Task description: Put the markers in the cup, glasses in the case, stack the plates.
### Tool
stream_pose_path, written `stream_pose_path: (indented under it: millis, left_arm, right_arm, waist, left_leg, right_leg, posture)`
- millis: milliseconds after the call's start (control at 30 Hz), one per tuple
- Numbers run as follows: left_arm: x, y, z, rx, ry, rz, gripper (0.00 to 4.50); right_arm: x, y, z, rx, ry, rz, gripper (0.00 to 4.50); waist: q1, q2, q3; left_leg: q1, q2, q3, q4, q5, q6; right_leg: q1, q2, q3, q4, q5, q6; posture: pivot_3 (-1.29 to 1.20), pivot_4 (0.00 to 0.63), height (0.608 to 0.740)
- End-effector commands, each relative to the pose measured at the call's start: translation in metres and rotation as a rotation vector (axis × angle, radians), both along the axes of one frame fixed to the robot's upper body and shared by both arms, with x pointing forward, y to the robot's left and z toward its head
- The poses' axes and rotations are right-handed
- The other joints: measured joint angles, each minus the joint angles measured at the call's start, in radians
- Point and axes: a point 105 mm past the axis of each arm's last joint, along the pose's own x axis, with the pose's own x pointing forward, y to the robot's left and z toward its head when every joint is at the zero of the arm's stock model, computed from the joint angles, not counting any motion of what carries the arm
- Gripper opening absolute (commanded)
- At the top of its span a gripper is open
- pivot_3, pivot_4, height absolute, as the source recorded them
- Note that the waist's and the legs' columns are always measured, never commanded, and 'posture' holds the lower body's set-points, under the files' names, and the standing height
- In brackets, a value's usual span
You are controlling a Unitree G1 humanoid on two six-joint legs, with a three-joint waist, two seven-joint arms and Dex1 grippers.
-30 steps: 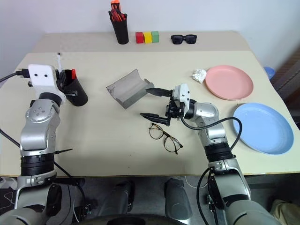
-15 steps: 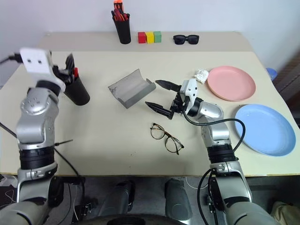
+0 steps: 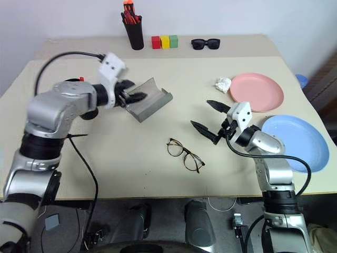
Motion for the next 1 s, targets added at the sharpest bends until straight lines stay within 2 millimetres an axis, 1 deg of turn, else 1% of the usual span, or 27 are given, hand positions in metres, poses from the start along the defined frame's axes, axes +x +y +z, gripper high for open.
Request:
stream_pose_path:
  millis: [33,167,267,367,400,500,533,633,800,867,900,1000]
  left_arm:
    - [0.004,-0.006,-0.008,0.063,0.050,0.009,3.14]
    - [0.009,-0.012,-0.032,0.139,0.117,0.041,3.14]
    - [0.013,-0.020,-0.043,0.159,0.138,0.049,3.14]
    - [0.016,-0.034,-0.049,0.164,0.140,0.037,2.31]
    - [0.016,-0.036,-0.049,0.164,0.139,0.035,1.87]
    - [0.018,-0.038,-0.048,0.174,0.130,0.033,0.27]
    - [0.019,-0.038,-0.047,0.178,0.126,0.029,0.02]
    - [0.020,-0.037,-0.042,0.186,0.090,0.006,0.02]
    - [0.011,-0.035,-0.035,0.229,0.035,-0.110,0.02]
    - [0.000,-0.028,-0.035,0.271,0.021,-0.225,0.02]
    - [-0.005,-0.021,-0.037,0.302,0.015,-0.275,0.02]
    - [-0.016,-0.010,-0.038,0.353,-0.012,-0.394,0.02]
  right_arm:
    - [-0.006,-0.005,0.018,0.007,-0.074,-0.032,4.50]
    - [-0.011,-0.007,0.016,0.002,-0.070,-0.044,4.50]
    - [-0.014,-0.007,0.017,0.002,-0.070,-0.055,4.50]
    - [-0.017,-0.010,0.018,-0.003,-0.072,-0.069,4.50]
    - [-0.017,-0.011,0.019,-0.002,-0.074,-0.074,4.50]
    - [-0.018,-0.012,0.022,-0.002,-0.079,-0.083,4.50]
    - [-0.018,-0.012,0.022,-0.003,-0.079,-0.084,4.50]
    - [-0.020,-0.012,0.021,-0.004,-0.077,-0.087,4.50]
    - [-0.020,-0.011,0.021,-0.004,-0.079,-0.098,4.50]
    - [-0.020,-0.012,0.020,-0.003,-0.079,-0.102,4.50]
    - [-0.020,-0.012,0.019,-0.002,-0.079,-0.103,4.50]
    - [-0.020,-0.013,0.018,-0.001,-0.078,-0.107,4.50]
  waist:
    - [0.002,0.000,0.000]
    - [0.007,0.000,0.000]
    - [0.006,0.000,0.000]
    - [0.007,-0.001,0.000]
    - [0.006,-0.001,0.000]
    - [0.003,-0.001,0.000]
    - [0.004,-0.001,0.000]
    - [0.005,-0.001,0.000]
    - [0.004,-0.001,0.000]
    - [0.003,-0.001,0.000]
    - [0.001,0.000,0.000]
    - [0.002,0.000,0.001]
  left_leg:
    - [0.000,0.000,0.000,0.000,0.000,0.000]
    - [-0.001,0.000,0.000,0.000,0.000,0.000]
    - [-0.001,0.000,0.000,0.001,0.000,0.000]
    - [-0.001,0.000,0.000,0.001,0.000,0.000]
    - [-0.001,0.000,0.000,0.001,0.000,0.000]
    - [-0.001,0.000,0.000,0.001,0.000,0.000]
    - [-0.001,0.000,0.000,0.001,0.000,0.000]
    - [-0.001,0.000,0.000,0.001,0.000,0.000]
    - [-0.001,0.000,0.000,0.001,0.000,0.000]
    - [-0.001,0.000,0.000,0.001,0.000,0.000]
    - [-0.001,0.000,0.000,0.000,0.000,0.000]
    - [0.000,0.000,0.001,-0.002,0.000,0.000]
  right_leg:
    - [0.000,0.000,0.000,0.000,0.000,0.000]
    - [0.000,0.000,0.000,-0.001,0.000,0.000]
    - [0.000,0.000,0.000,-0.001,0.000,0.000]
    - [0.000,0.000,0.000,-0.001,0.000,0.000]
    - [0.000,0.000,0.000,-0.001,0.000,0.000]
    - [0.000,0.000,0.000,-0.001,0.000,0.000]
    - [0.000,0.000,0.000,-0.001,0.000,0.000]
    - [0.000,0.000,0.000,-0.001,0.000,0.001]
    - [0.000,0.000,0.000,-0.001,0.000,0.001]
    - [0.000,0.000,0.000,-0.001,0.000,0.000]
    - [0.000,0.000,0.000,-0.001,0.000,0.000]
    - [-0.001,0.000,0.001,-0.001,0.000,0.000]
  posture:
    - [0.00,0.150,0.740]
    - [0.00,0.150,0.740]
    - [0.00,0.150,0.740]
    - [0.00,0.150,0.740]
    - [0.00,0.150,0.740]
    - [0.00,0.150,0.740]
    - [0.00,0.150,0.740]
    - [0.00,0.150,0.740]
    - [0.00,0.150,0.740]
    - [0.00,0.150,0.740]
    - [0.00,0.150,0.740]
    - [0.00,0.150,0.740]
